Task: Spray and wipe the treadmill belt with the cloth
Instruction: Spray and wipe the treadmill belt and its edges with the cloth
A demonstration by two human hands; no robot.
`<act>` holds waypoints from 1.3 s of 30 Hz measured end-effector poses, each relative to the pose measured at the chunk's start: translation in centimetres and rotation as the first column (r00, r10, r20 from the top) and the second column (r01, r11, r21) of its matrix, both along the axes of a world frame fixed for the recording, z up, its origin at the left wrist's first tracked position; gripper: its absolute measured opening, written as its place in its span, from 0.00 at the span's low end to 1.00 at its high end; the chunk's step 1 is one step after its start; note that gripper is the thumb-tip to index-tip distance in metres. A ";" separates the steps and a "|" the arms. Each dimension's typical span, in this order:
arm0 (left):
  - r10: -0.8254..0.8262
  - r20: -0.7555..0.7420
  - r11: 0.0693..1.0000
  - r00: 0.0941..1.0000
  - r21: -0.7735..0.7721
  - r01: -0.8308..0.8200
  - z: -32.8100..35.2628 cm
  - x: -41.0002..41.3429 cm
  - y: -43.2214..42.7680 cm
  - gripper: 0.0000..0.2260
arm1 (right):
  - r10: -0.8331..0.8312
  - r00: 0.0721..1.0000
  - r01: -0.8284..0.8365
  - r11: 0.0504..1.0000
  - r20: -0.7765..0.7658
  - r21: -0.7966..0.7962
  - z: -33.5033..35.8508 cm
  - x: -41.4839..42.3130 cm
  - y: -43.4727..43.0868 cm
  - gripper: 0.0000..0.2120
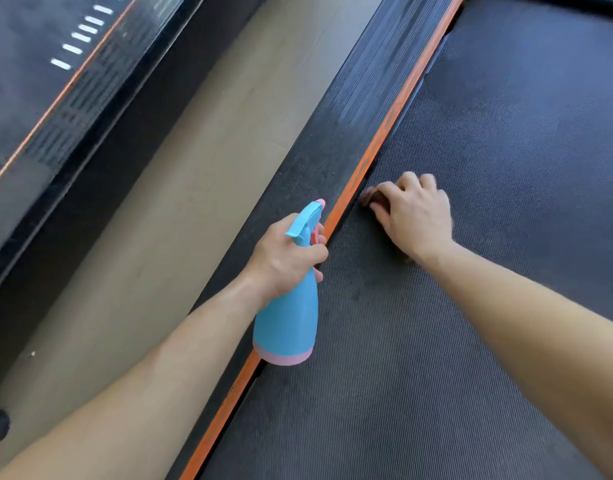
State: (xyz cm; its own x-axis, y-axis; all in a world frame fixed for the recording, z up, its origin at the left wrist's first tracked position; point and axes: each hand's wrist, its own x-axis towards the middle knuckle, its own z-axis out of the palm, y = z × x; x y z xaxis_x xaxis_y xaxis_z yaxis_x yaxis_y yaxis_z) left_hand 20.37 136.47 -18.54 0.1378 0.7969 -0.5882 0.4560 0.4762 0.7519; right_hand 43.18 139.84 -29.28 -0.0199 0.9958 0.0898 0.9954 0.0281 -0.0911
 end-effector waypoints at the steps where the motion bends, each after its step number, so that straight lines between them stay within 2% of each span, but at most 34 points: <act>1: -0.014 -0.013 1.000 1.000 -0.007 0.014 0.1 0.0 -0.2 0.16 | -0.019 1.000 0.019 1.000 0.002 0.009 0.0 -0.3 -0.4 0.16; 4: -0.046 -0.049 0.999 0.998 -0.020 0.045 0.4 0.1 -0.5 0.22 | 0.051 0.998 -0.049 0.996 -0.022 0.073 -0.2 -2.4 -4.6 0.13; 7: -0.079 -0.060 0.997 0.995 -0.001 0.080 0.4 0.5 -0.5 0.23 | 0.350 0.935 -0.346 0.936 -0.056 0.072 -1.1 -3.4 -9.1 0.13; 9: -0.096 -0.061 0.995 0.994 0.010 0.097 0.3 1.1 -0.4 0.22 | 0.454 0.890 -0.452 0.890 -0.030 0.062 -1.1 -2.5 -8.9 0.14; 11: -0.098 -0.062 0.995 0.993 0.009 0.099 0.1 1.7 -0.2 0.20 | 0.367 0.930 -0.366 0.928 0.006 0.074 -1.2 -1.7 -6.7 0.14; 13: -0.102 -0.056 0.995 0.993 0.001 0.102 0.0 2.2 -0.1 0.21 | 0.132 0.991 -0.131 0.988 0.004 0.084 -0.8 -0.7 -4.0 0.13; 15: -0.102 -0.047 0.995 0.994 0.004 0.102 -0.1 2.9 -0.1 0.20 | 0.016 1.000 -0.017 0.998 0.004 0.059 -0.3 0.1 -3.4 0.14; 17: -0.099 -0.047 0.995 0.994 0.011 0.100 -0.1 3.5 0.0 0.19 | 0.071 0.997 -0.070 0.994 -0.006 0.078 -0.4 0.5 -5.7 0.14; 20: -0.102 -0.046 0.995 0.994 0.012 0.103 -0.2 4.8 -0.1 0.17 | 0.292 0.954 -0.288 0.956 -0.074 0.058 -0.4 1.2 -12.0 0.14; 22: -0.137 -0.043 0.991 0.990 -0.006 0.137 -0.4 5.9 -0.3 0.18 | 0.331 0.940 -0.330 0.944 -0.087 0.029 -0.6 2.2 -15.8 0.13; 23: -0.164 -0.040 0.986 0.986 -0.020 0.163 -0.6 6.5 -0.5 0.19 | 0.276 0.957 -0.274 0.961 -0.088 0.029 -0.8 2.9 -17.2 0.13; 26: -0.282 -0.049 0.958 0.958 -0.059 0.279 -1.0 8.4 -0.9 0.17 | -0.034 0.990 0.042 0.998 -0.136 0.055 -1.1 5.1 -18.9 0.14; 29: -0.351 -0.047 0.934 0.935 -0.093 0.345 -1.4 10.1 -1.4 0.20 | -0.188 0.972 0.199 0.978 -0.142 0.067 -1.3 7.5 -18.3 0.16; 31: -0.374 -0.045 0.924 0.926 -0.104 0.368 -1.4 11.1 -1.7 0.22 | -0.255 0.956 0.266 0.961 -0.142 0.068 -1.3 8.8 -17.8 0.17; 35: -0.431 -0.143 0.900 0.891 -0.139 0.413 -1.8 11.8 -1.9 0.07 | -0.290 0.947 0.300 0.952 -0.137 0.058 -1.3 9.8 -17.9 0.17; 37: -0.434 -0.165 0.899 0.885 -0.142 0.414 -2.1 11.4 -2.1 0.09 | -0.287 0.944 0.299 0.953 -0.160 0.056 -1.2 9.7 -17.9 0.17; 39: -0.435 -0.155 0.899 0.887 -0.140 0.416 -2.2 10.7 -2.3 0.16 | -0.308 0.932 0.323 0.945 -0.190 0.054 -0.9 9.8 -17.1 0.17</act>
State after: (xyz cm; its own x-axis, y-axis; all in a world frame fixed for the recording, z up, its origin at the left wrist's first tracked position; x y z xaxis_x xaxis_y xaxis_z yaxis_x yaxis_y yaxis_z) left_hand 31.06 134.20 -20.73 0.3361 0.6212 -0.7079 0.7531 0.2741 0.5981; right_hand 53.03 122.75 -30.14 0.3174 0.9370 0.1457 0.9224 -0.2694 -0.2769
